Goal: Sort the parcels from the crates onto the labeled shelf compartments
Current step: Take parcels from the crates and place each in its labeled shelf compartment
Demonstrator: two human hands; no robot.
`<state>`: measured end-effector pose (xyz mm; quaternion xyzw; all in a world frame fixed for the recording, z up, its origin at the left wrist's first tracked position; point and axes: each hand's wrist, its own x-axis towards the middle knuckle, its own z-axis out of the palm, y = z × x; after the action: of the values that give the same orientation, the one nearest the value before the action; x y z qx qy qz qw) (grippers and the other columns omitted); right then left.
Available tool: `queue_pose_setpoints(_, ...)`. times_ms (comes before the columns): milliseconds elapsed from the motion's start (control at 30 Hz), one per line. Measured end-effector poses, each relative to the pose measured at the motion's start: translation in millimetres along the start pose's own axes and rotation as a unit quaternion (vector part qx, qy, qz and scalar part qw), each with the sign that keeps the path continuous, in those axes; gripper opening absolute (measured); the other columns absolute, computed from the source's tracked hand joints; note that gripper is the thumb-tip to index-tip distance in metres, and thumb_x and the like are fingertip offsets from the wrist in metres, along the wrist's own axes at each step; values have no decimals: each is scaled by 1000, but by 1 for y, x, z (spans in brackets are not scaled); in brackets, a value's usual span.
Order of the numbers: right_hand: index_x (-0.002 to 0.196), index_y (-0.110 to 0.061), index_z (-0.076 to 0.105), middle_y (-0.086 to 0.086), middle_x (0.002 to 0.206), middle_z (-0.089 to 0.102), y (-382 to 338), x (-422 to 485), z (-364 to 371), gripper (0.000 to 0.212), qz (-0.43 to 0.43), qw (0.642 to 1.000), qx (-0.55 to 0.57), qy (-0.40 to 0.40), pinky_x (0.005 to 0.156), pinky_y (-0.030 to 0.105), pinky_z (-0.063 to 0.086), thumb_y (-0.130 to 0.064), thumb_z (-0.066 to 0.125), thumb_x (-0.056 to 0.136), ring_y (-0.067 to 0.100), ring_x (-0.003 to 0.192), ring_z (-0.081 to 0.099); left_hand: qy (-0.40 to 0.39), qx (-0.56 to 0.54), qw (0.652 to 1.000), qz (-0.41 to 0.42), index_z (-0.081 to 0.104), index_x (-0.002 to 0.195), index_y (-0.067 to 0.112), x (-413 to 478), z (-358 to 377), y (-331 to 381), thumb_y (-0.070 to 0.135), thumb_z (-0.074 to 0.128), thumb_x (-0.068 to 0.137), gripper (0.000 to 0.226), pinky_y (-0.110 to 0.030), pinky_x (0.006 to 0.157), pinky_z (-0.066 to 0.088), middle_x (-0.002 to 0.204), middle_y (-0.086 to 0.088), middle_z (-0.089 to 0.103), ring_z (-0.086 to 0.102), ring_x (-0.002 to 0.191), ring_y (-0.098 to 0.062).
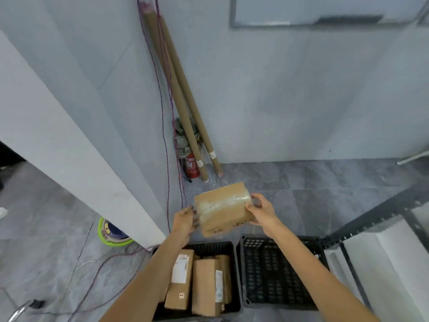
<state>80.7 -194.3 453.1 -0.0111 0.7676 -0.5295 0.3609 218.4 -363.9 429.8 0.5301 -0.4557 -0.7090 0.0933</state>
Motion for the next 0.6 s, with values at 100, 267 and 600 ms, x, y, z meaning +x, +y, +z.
queue_pose_setpoints(100, 119, -17, 52, -1, 92, 52, -45, -40, -29, 32, -87, 996, -6, 6, 74, 36, 53, -6, 60, 91, 18, 89, 54, -20, -6, 1000, 21, 58, 91, 1, -29, 15, 42, 14, 46, 99, 20, -25, 42, 46, 73, -13, 56, 52, 58, -25)
queue_pose_setpoints(267, 111, -18, 56, -1, 91, 54, -99, -92, -68, 28, -188, 977, 42, 92, 60, 17, 43, -7, 64, 87, 8, 78, 50, -110, -58, 990, 67, 57, 112, 0, -68, 59, 101, 11, 44, 99, 21, -37, 78, 50, 97, -16, 61, 58, 83, -26)
queue_pose_setpoints(600, 97, -15, 44, 7, 101, 54, -132, -171, -135, 44, -151, 913, 233, 300, 95, 44, 45, -58, 47, 90, 23, 98, 55, -374, 7, 917, 139, 49, 85, 13, -159, 120, 150, 0, 42, 96, 19, -33, 52, 47, 77, -10, 59, 57, 53, -17)
